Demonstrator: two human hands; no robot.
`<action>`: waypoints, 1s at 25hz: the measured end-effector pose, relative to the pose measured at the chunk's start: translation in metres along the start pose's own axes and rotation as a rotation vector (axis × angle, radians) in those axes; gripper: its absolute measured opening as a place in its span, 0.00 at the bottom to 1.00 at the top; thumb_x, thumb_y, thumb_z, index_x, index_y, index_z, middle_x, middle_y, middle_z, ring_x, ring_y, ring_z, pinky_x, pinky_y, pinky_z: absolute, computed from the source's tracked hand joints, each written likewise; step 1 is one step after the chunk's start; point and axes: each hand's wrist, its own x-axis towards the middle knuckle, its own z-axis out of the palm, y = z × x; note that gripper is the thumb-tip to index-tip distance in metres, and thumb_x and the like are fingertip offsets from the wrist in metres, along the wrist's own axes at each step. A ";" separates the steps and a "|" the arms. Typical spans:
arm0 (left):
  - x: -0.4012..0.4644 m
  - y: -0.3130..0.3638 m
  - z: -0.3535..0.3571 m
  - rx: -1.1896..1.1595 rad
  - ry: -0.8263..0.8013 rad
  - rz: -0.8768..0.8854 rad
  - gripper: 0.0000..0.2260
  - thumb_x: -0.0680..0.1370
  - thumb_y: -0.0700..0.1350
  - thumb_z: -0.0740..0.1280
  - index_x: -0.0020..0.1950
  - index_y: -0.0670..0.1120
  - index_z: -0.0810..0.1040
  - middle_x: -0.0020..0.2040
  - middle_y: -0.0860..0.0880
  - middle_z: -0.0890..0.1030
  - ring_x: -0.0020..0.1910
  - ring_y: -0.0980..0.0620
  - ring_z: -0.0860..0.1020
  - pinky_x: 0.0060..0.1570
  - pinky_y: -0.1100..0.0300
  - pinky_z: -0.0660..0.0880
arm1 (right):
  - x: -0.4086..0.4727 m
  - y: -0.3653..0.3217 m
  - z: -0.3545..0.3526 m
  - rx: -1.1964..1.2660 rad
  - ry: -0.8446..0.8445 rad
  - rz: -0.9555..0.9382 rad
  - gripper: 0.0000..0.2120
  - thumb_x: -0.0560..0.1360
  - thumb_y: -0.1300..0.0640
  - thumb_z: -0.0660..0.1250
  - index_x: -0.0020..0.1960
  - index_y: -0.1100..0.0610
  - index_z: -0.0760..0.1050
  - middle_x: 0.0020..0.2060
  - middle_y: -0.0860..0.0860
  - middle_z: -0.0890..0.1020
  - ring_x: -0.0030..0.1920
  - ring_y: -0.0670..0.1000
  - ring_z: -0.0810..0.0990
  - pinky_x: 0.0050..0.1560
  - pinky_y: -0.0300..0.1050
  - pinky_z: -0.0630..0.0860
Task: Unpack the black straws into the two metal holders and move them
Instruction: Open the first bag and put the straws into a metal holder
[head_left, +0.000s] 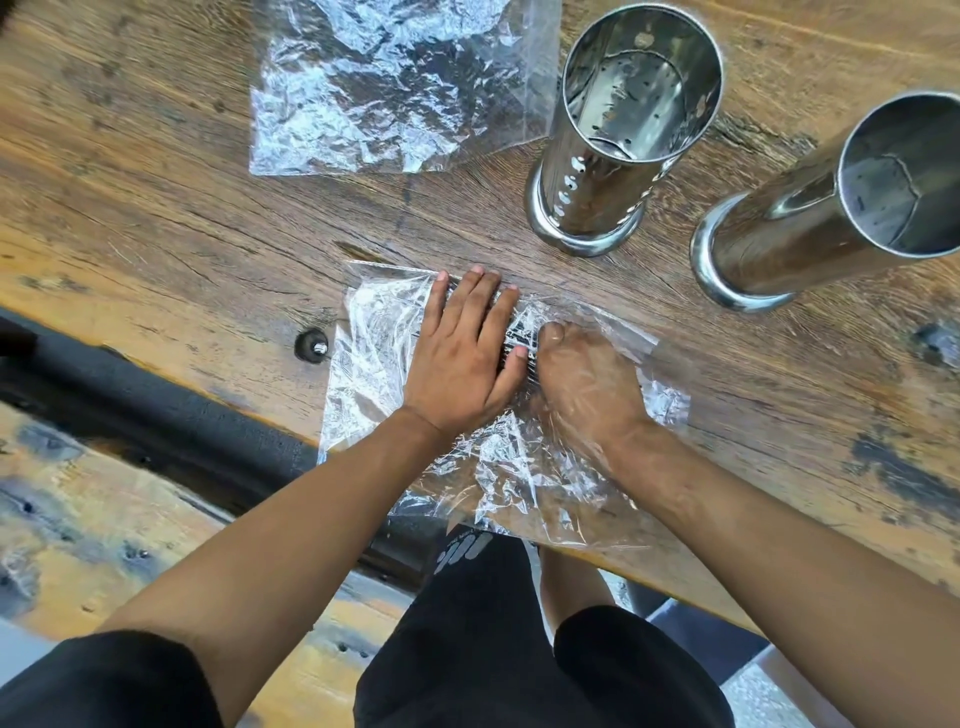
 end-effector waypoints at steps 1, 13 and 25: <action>0.000 0.000 0.000 0.001 0.003 0.002 0.27 0.82 0.55 0.53 0.74 0.39 0.71 0.74 0.39 0.72 0.78 0.40 0.65 0.78 0.38 0.54 | -0.001 0.001 0.000 -0.001 0.003 0.007 0.15 0.81 0.61 0.68 0.64 0.65 0.72 0.54 0.60 0.80 0.55 0.59 0.82 0.52 0.51 0.81; 0.005 0.000 0.004 0.088 -0.243 0.006 0.34 0.83 0.60 0.44 0.83 0.40 0.47 0.84 0.43 0.48 0.83 0.46 0.45 0.80 0.42 0.48 | -0.047 0.046 0.009 0.054 0.000 0.146 0.14 0.79 0.60 0.68 0.63 0.61 0.73 0.39 0.50 0.80 0.36 0.50 0.77 0.37 0.42 0.76; 0.005 0.000 0.001 0.059 -0.292 -0.010 0.35 0.82 0.60 0.45 0.83 0.42 0.46 0.84 0.44 0.46 0.83 0.47 0.42 0.81 0.42 0.47 | -0.027 0.020 -0.003 -0.053 0.024 0.109 0.18 0.79 0.59 0.68 0.66 0.62 0.69 0.52 0.57 0.82 0.48 0.56 0.83 0.44 0.49 0.82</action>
